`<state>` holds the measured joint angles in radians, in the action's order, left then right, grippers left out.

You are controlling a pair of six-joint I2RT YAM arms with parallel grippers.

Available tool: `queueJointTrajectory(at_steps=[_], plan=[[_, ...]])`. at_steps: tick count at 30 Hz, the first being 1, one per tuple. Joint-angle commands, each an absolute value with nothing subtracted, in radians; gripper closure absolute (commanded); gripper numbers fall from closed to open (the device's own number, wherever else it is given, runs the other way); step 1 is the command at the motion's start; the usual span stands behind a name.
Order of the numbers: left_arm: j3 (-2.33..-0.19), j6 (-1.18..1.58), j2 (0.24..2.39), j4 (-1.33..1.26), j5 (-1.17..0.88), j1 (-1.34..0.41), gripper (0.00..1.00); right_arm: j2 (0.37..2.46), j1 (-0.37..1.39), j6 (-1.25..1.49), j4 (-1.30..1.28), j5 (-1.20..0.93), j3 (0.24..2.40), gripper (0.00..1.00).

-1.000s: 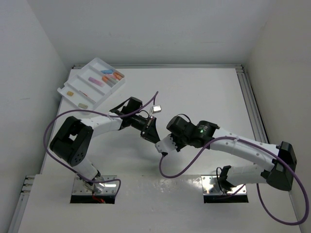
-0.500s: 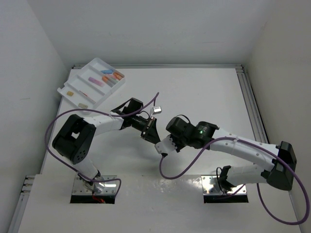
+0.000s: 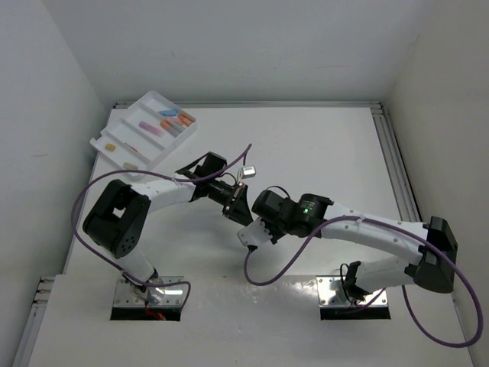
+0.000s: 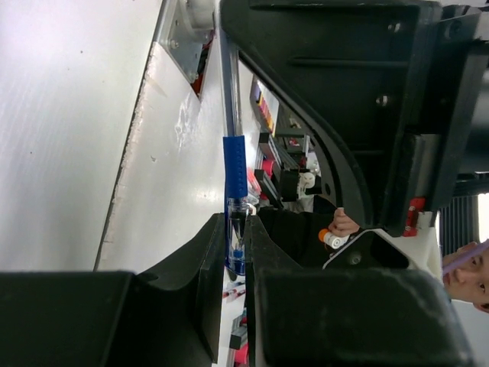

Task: Sort the stationery into containers
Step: Close the pen cap on the pen.

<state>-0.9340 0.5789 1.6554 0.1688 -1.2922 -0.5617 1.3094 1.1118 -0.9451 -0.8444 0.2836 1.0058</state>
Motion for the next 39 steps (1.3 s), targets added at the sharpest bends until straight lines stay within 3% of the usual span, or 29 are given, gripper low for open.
queueJointTrajectory(at_steps=[1,12,15,19,23,33,35,37,39], plan=[[-0.971,0.554,1.641,0.121,-1.275,-0.555,1.0,1.321,1.134,-0.913,-0.81,0.207,1.064,1.0],[-1.0,0.532,1.66,0.121,-1.264,-0.543,1.0,1.324,1.126,-0.845,-0.856,0.092,1.15,1.0],[-1.032,0.486,1.652,0.161,-1.25,-0.526,0.89,1.313,1.127,-0.844,-0.859,0.063,1.143,1.0],[-1.055,0.477,1.635,0.201,-1.25,-0.477,0.83,1.296,1.124,-0.851,-0.854,0.048,1.12,1.0],[-1.065,0.44,1.628,0.25,-1.259,-0.446,0.57,1.284,1.117,-0.864,-0.845,0.048,1.094,1.0],[-1.037,0.407,1.557,0.276,-1.238,-0.396,0.21,1.279,1.08,-0.838,-0.828,0.023,1.092,1.0],[-1.038,0.39,1.525,0.278,-1.188,-0.335,0.16,1.272,1.059,-0.787,-0.81,-0.027,1.101,1.0],[-1.051,0.373,1.468,0.284,-1.122,-0.244,0.03,1.246,1.003,-0.703,-0.776,-0.111,1.1,1.0],[-1.049,0.406,1.412,0.229,-1.019,-0.137,0.0,1.206,0.928,-0.611,-0.717,-0.187,1.091,1.0]])
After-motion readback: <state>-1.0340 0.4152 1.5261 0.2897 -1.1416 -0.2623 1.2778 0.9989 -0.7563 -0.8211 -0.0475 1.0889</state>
